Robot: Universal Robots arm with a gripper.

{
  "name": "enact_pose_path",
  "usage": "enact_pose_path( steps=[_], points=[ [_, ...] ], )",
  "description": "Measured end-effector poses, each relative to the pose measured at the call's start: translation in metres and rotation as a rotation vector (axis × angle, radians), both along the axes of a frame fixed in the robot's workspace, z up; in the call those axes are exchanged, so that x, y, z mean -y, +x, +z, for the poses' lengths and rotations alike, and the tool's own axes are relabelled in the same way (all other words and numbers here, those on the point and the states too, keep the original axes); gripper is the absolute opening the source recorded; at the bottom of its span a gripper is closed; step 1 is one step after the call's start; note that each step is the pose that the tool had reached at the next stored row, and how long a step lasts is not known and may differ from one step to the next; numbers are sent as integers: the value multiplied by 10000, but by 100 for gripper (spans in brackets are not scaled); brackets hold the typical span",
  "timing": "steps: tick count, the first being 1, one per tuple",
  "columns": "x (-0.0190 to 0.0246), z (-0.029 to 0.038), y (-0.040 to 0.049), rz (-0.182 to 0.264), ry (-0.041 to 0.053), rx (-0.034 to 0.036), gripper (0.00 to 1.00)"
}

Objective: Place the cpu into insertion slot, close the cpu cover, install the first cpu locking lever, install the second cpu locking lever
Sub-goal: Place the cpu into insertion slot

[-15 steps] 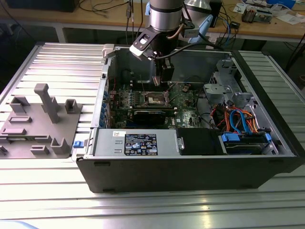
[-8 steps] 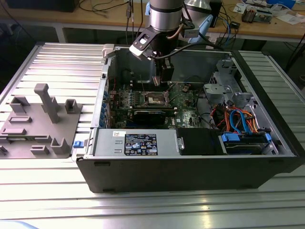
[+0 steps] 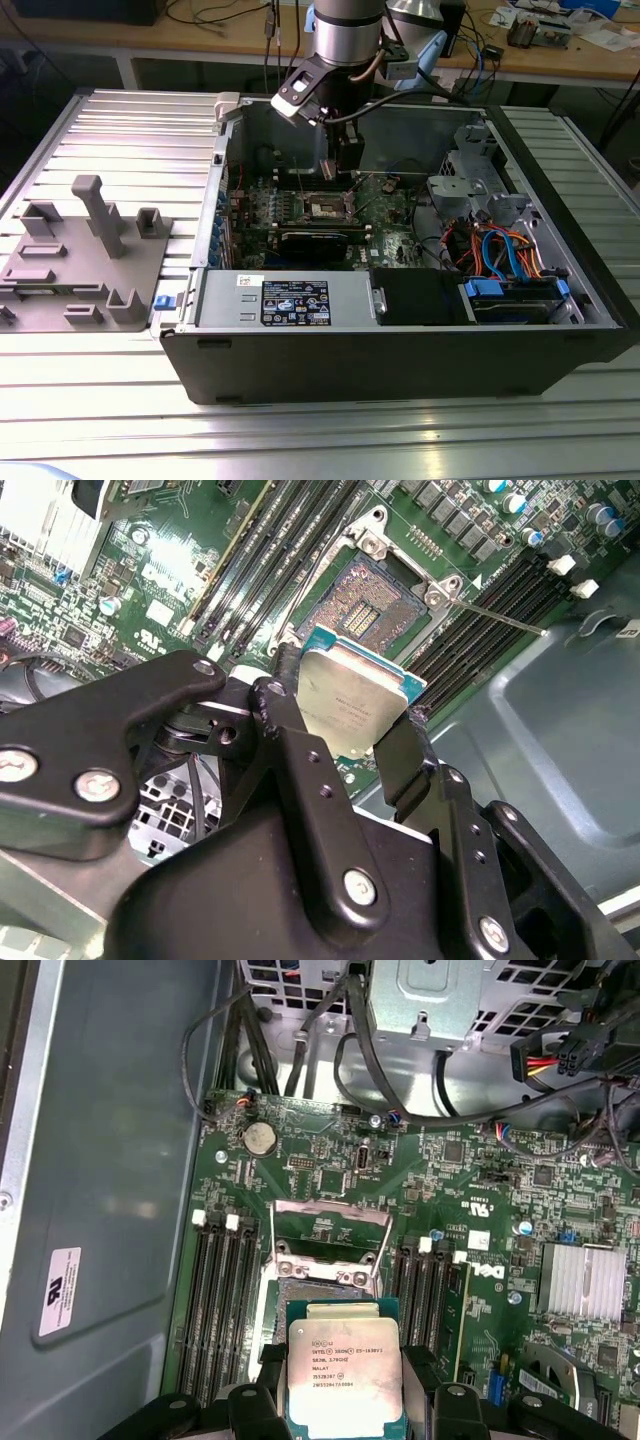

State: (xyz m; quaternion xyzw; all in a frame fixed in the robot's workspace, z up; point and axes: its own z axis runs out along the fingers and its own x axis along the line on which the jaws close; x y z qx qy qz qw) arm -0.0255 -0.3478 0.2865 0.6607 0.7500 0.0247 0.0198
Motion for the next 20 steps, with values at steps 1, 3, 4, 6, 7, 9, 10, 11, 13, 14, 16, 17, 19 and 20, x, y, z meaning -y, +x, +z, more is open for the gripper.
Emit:
enact_pose_path(
  steps=[1, 3, 4, 6, 7, 9, 10, 11, 13, 14, 16, 17, 19, 20],
  points=[
    [0, 0, 0, -11, 0, 0, 54],
    [0, 0, 0, -38, 0, -1, 54],
    [0, 0, 0, -48, 0, 0, 54],
    [0, 0, 0, -77, 0, -1, 54],
    [0, 0, 0, -89, 0, 0, 54],
    [0, 0, 0, -126, 0, 0, 54],
    [0, 0, 0, -138, 0, 0, 54],
    [0, 0, 0, -147, 0, 0, 54],
    [0, 0, 0, -189, 0, 0, 54],
    [0, 0, 0, -199, 0, 0, 54],
    [0, 0, 0, -219, 0, 0, 54],
    [0, 0, 0, -229, 0, -1, 54],
    [0, -1, 0, -264, 0, 0, 54],
    [0, -1, 0, -274, 0, 0, 54]
  ],
)
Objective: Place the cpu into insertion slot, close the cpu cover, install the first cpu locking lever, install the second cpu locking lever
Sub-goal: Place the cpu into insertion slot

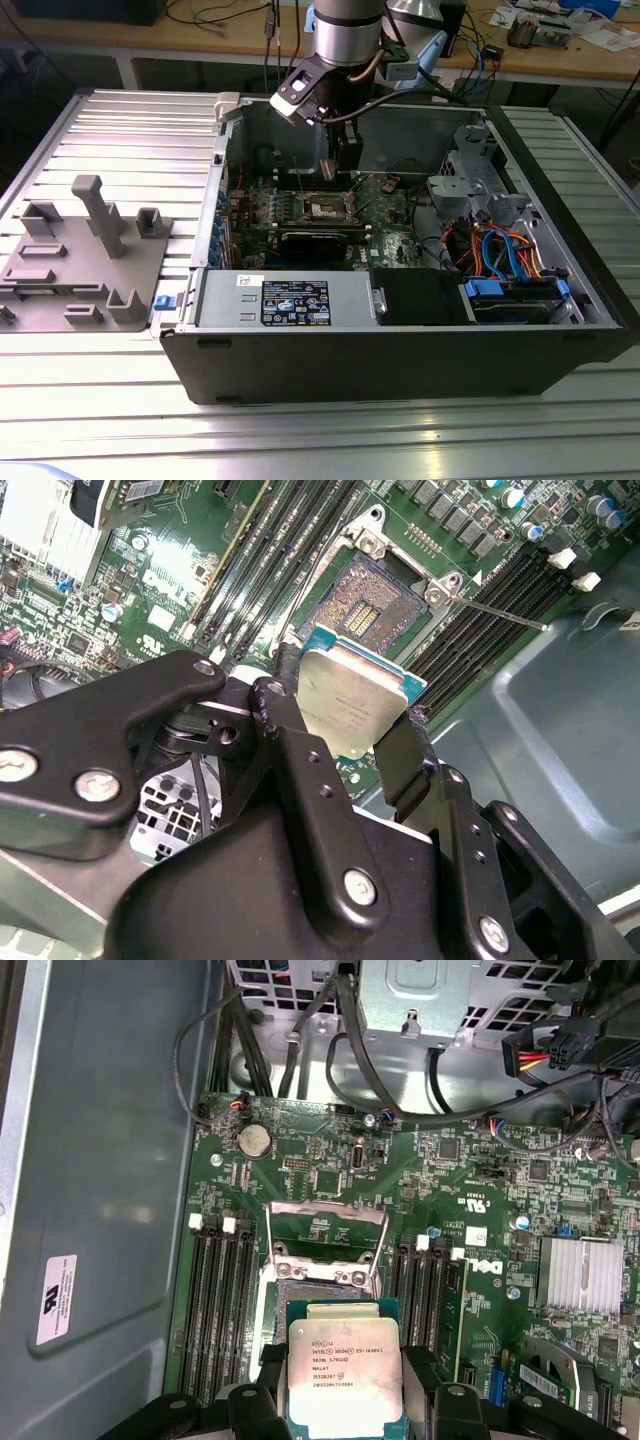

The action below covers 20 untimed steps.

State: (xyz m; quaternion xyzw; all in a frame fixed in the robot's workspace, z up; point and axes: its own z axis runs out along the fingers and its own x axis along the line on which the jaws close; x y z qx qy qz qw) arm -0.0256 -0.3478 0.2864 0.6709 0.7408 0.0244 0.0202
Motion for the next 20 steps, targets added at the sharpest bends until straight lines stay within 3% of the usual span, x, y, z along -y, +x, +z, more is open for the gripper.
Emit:
enact_pose_path(
  steps=[20],
  points=[
    [0, 0, 0, -242, 0, 0, 54]
  ],
)
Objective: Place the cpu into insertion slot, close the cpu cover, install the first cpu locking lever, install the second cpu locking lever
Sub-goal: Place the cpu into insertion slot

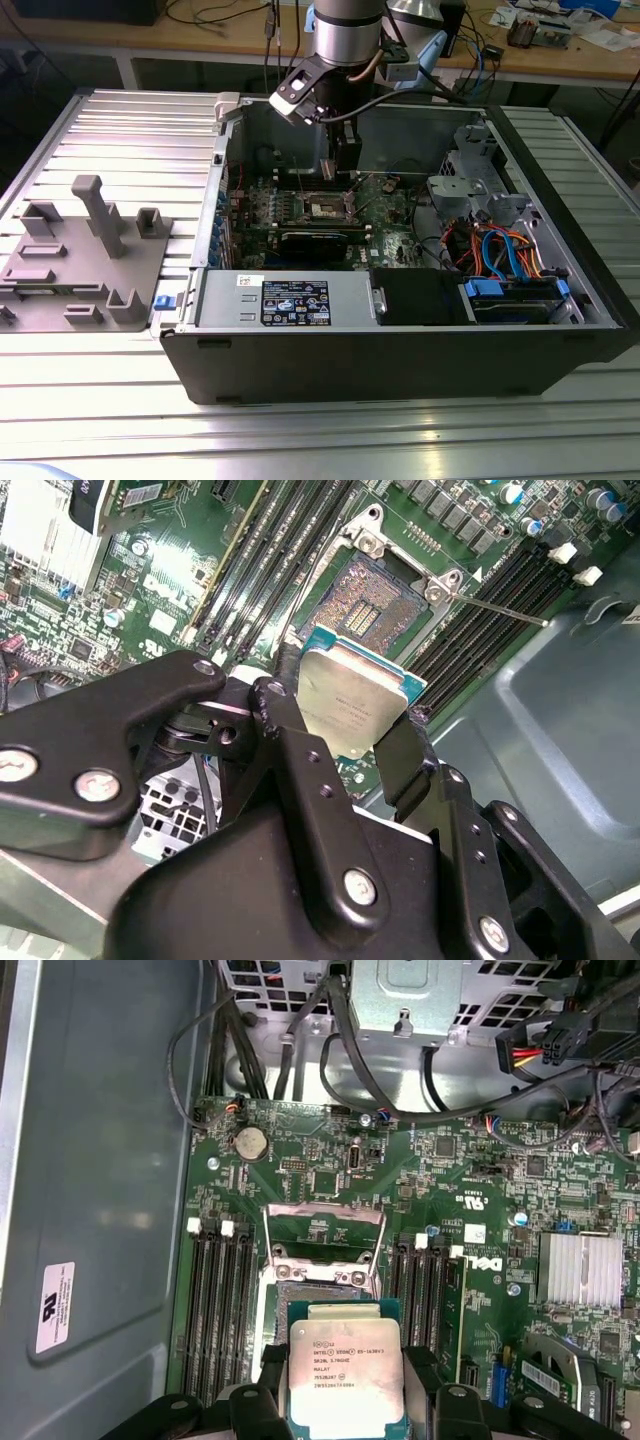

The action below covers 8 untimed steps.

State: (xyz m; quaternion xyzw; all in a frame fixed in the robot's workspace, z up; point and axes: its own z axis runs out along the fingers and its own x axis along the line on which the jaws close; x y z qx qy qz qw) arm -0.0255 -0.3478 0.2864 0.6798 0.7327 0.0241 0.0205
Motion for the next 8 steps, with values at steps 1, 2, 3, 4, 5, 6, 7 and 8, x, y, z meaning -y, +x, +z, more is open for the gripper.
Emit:
enact_pose_path(
  steps=[1, 2, 3, 4, 5, 6, 7, 8],
  points=[
    [0, 0, 0, -14, 0, 0, 54],
    [0, 0, 0, -24, 0, 0, 54],
    [0, 0, 0, -32, 0, 0, 54],
    [0, 0, 0, -44, 0, 0, 54],
    [0, 0, 0, -53, 0, 0, 54],
    [0, 0, 0, -64, 0, 0, 54],
    [0, 0, 0, -74, 0, 0, 54],
    [0, 0, 0, -83, 1, 0, 54]
  ],
)
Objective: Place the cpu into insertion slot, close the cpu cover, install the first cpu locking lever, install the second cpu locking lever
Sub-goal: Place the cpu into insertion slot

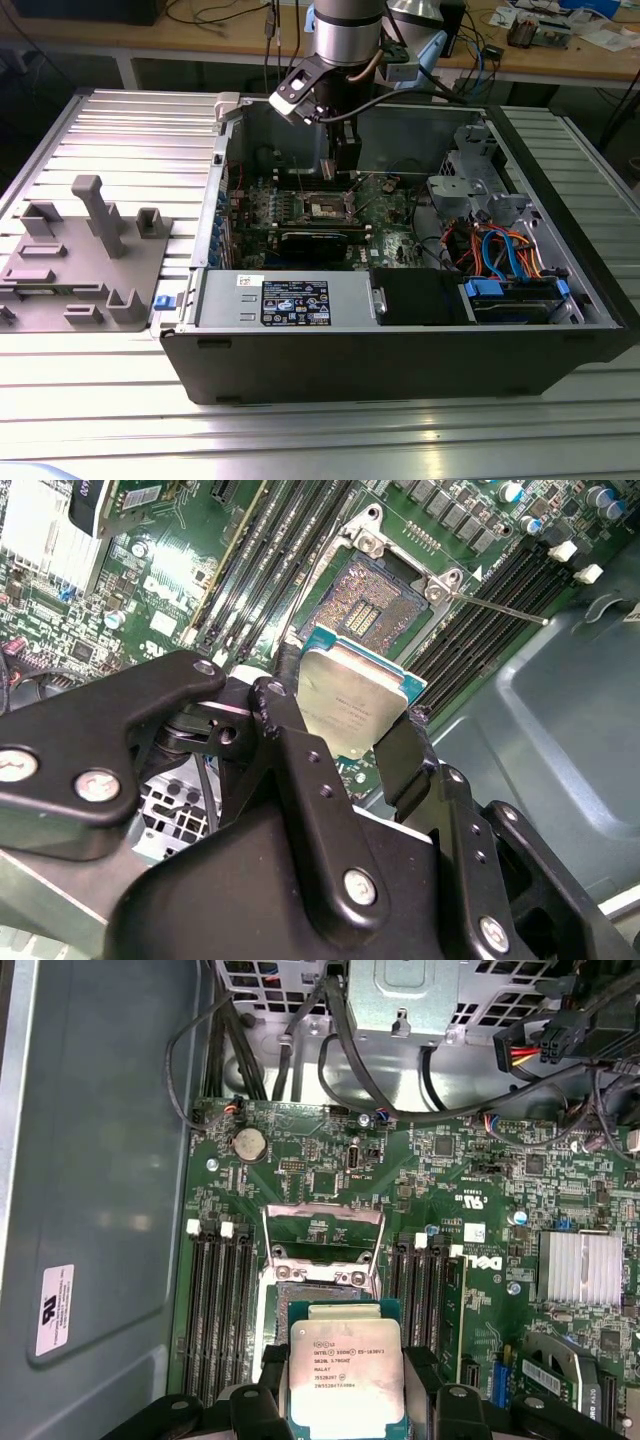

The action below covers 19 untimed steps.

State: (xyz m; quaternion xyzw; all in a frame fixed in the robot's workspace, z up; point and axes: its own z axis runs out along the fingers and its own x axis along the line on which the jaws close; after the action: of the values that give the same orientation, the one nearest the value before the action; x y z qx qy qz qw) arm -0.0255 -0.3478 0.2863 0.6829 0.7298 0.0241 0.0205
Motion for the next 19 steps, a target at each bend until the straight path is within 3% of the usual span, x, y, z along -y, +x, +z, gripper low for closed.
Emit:
enact_pose_path(
  steps=[19],
  points=[
    [0, -1, 0, -202, -1, 0, 54]
  ],
)
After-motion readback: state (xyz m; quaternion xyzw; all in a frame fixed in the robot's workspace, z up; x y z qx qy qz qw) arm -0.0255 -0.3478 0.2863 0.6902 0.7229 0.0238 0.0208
